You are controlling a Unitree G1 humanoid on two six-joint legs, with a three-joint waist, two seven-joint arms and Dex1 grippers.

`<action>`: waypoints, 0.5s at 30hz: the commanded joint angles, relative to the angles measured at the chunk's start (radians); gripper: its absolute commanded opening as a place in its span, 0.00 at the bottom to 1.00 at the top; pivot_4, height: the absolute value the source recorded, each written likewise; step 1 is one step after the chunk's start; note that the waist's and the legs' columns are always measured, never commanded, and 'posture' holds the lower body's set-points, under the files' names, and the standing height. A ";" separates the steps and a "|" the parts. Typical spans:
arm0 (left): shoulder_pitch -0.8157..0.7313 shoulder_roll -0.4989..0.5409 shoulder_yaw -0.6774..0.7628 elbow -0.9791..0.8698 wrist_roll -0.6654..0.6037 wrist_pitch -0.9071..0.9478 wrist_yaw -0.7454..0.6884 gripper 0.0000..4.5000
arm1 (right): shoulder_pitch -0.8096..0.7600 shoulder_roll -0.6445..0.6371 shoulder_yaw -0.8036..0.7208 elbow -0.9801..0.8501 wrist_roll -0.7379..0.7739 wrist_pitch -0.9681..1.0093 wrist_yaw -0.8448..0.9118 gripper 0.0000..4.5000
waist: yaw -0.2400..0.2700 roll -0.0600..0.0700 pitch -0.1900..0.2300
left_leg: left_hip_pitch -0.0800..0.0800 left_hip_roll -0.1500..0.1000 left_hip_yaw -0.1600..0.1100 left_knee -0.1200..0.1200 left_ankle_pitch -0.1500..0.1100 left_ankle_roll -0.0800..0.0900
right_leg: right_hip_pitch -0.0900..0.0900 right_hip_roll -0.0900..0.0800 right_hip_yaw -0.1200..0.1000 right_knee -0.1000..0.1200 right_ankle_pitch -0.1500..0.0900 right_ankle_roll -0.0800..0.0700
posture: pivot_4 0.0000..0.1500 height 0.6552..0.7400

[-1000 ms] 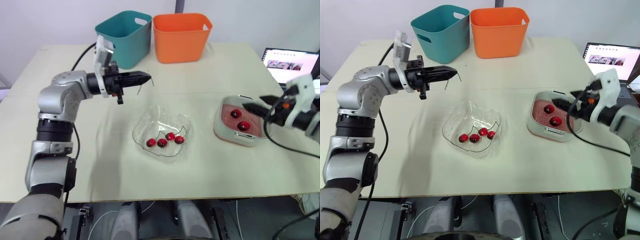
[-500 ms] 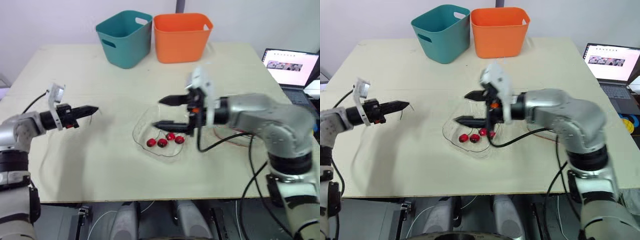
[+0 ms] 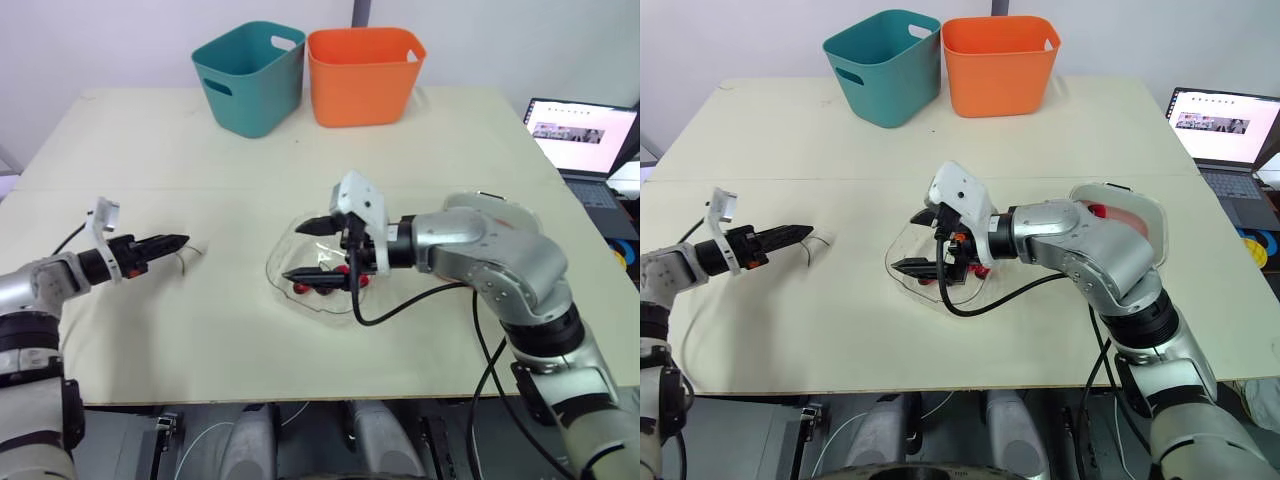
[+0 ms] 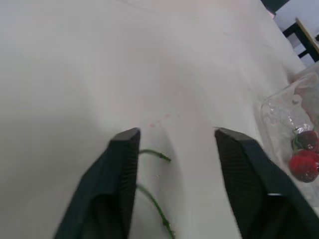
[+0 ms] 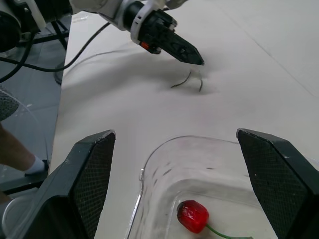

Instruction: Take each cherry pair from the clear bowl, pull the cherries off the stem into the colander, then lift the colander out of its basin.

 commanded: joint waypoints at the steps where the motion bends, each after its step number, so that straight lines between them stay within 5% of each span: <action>1: -0.015 0.081 0.010 -0.025 0.055 -0.098 -0.021 0.62 | 0.004 -0.021 -0.059 -0.041 0.021 0.011 0.008 0.94 | 0.002 0.000 0.000 | 0.000 0.000 0.000 0.000 0.000 0.000 | 0.000 0.000 0.000 0.000 0.000 0.000 | 1.00 1.00; 9: -0.093 0.167 -0.030 -0.298 0.038 -0.097 -0.126 0.62 | 0.011 -0.126 -0.238 -0.011 0.110 0.105 0.027 0.94 | 0.015 -0.001 0.000 | -0.002 0.000 0.000 0.001 0.000 0.000 | 0.001 -0.002 0.000 -0.003 -0.002 -0.004 | 1.00 1.00; 15: -0.109 0.166 -0.094 -0.623 -0.062 0.037 -0.185 0.97 | -0.096 -0.171 -0.334 0.079 0.210 0.377 -0.030 0.94 | -0.005 -0.001 0.000 | 0.000 0.000 0.002 0.000 0.000 0.000 | 0.001 -0.001 0.001 -0.002 -0.002 -0.004 | 1.00 1.00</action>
